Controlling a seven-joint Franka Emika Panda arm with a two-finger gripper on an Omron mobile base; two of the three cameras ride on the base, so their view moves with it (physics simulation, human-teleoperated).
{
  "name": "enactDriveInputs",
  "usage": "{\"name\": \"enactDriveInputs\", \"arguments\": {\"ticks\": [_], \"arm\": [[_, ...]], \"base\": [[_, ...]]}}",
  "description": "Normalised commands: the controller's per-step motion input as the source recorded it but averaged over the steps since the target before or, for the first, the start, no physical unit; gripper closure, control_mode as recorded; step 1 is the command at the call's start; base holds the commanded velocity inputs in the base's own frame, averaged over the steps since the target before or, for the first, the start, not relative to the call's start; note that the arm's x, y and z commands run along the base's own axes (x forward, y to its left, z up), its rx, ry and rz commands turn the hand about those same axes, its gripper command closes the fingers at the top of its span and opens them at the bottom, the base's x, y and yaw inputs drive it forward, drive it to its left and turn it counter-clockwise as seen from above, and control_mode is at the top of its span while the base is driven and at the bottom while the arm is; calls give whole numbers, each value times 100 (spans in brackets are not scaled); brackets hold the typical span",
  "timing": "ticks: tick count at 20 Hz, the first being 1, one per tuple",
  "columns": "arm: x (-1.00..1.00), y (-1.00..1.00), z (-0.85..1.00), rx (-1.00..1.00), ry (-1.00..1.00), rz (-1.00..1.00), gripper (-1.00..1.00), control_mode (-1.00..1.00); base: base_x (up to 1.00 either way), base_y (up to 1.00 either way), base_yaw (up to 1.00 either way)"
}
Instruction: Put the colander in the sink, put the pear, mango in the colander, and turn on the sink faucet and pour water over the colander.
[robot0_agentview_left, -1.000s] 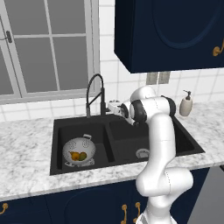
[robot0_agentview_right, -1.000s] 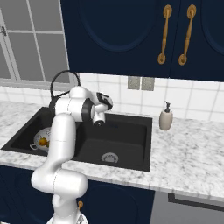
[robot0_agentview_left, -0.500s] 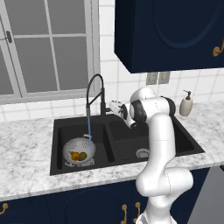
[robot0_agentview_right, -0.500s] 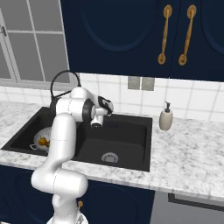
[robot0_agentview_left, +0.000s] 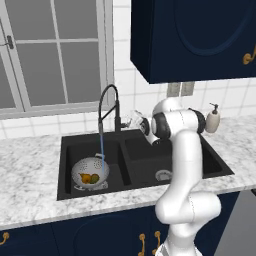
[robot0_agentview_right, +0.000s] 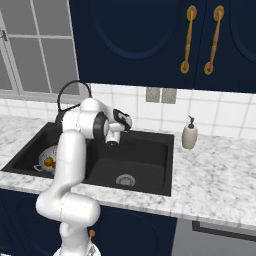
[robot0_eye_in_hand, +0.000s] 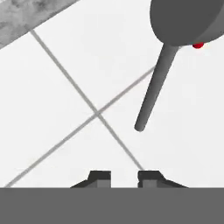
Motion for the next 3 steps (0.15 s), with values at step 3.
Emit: {"name": "enactDriveInputs", "arguments": {"ticks": [3], "arm": [[-100, -38, 100, 40, -41, 0, 100, -100]], "base": [[0, 0, 0]]}}
